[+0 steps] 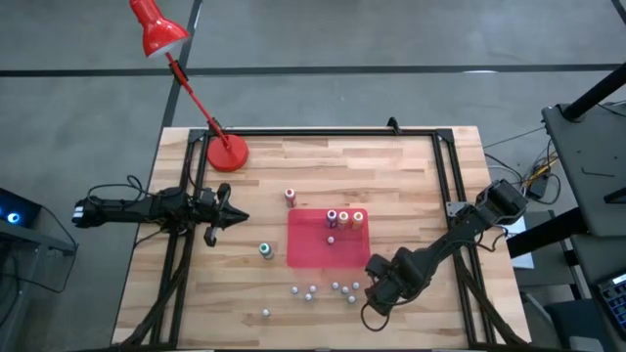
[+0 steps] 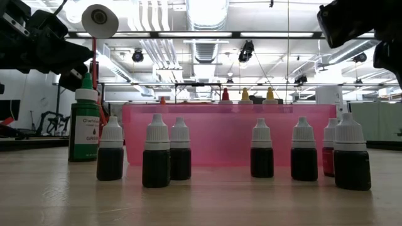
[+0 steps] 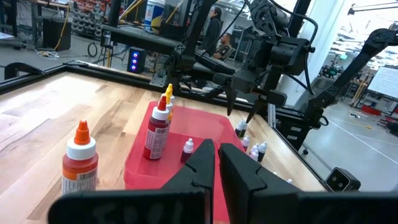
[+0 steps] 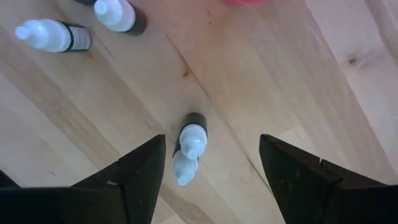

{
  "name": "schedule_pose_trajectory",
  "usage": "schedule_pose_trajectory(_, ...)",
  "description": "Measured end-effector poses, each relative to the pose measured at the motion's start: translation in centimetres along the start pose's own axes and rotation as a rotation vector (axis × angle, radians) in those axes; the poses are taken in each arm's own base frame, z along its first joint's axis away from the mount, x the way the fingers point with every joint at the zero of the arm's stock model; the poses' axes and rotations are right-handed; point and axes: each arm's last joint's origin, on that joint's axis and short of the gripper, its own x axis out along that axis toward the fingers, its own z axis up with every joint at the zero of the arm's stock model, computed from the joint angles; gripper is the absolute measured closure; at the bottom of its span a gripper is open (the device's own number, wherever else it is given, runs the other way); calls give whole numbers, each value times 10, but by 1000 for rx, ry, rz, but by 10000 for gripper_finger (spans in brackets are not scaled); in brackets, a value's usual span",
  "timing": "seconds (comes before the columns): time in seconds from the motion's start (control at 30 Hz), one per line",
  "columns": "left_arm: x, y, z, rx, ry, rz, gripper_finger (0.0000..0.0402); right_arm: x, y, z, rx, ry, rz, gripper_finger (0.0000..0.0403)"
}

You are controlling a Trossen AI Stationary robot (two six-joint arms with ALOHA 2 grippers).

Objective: Pick & Place food coloring
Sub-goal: Put the small green food coloring bottle into the container

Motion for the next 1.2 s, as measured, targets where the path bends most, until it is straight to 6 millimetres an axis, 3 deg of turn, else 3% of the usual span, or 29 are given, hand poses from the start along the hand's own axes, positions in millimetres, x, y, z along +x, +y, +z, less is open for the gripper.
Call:
schedule_pose_trajectory(0.6,0,0,0,0,0,0,402,1,0,-3,85,39,6,154)
schedule_pose_trajectory(0.83,0,0,0,0,0,0,402,20,13,-6,74,53,26,154)
schedule_pose_trajectory(1.2,0,0,0,0,0,1,402,24,14,-8,61,55,14,154)
